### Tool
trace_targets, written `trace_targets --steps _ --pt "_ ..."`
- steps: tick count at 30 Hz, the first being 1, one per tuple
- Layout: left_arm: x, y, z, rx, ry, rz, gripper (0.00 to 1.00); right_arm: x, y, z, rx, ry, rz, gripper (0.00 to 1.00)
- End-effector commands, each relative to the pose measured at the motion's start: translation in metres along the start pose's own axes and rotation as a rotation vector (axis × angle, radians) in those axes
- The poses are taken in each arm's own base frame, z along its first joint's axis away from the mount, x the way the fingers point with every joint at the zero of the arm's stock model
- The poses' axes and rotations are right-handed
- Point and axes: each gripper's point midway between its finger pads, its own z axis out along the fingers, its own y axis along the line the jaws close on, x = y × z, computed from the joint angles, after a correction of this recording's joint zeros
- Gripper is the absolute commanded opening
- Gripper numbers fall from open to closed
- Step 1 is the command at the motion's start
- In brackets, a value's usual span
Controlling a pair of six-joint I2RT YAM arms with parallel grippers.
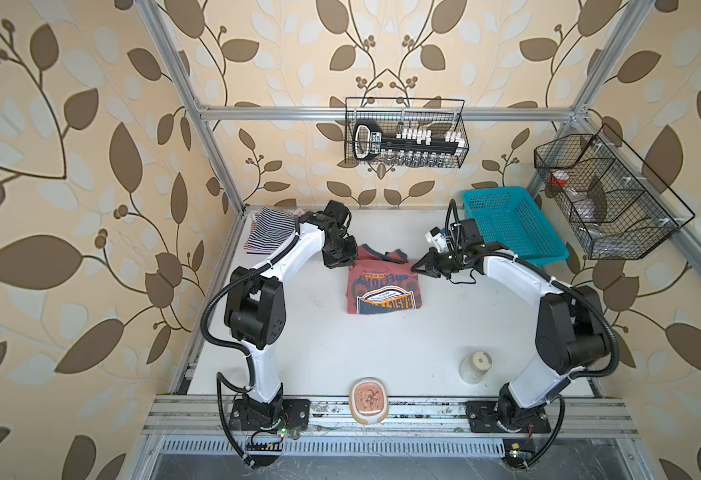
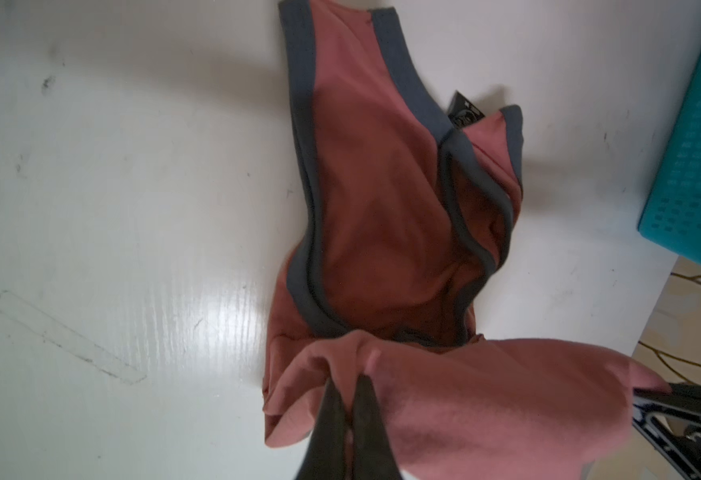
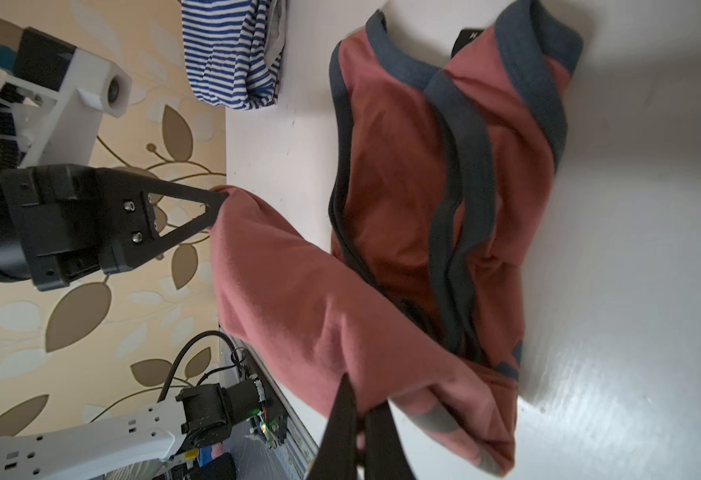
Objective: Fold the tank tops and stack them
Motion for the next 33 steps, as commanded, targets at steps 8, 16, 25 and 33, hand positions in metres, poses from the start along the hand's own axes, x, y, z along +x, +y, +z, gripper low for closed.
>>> trace_targets --steps 8,16,25,33 --pt "-0.051 -0.007 0.012 0.089 -0.012 -0.010 0.00 -0.049 -0.011 0.024 -0.063 -0.020 0.029 0.00" --pt "-0.076 -0.001 0.050 0.091 0.016 -0.035 0.00 -0.077 -0.042 0.056 -0.080 -0.007 0.124 0.07" --pt "-0.111 0.001 0.061 0.144 -0.048 -0.103 0.17 -0.108 -0.058 0.070 -0.107 -0.068 0.198 0.23" --pt "-0.147 -0.008 0.028 0.213 -0.174 -0.134 0.47 -0.121 -0.045 0.042 -0.121 -0.152 0.157 0.35"
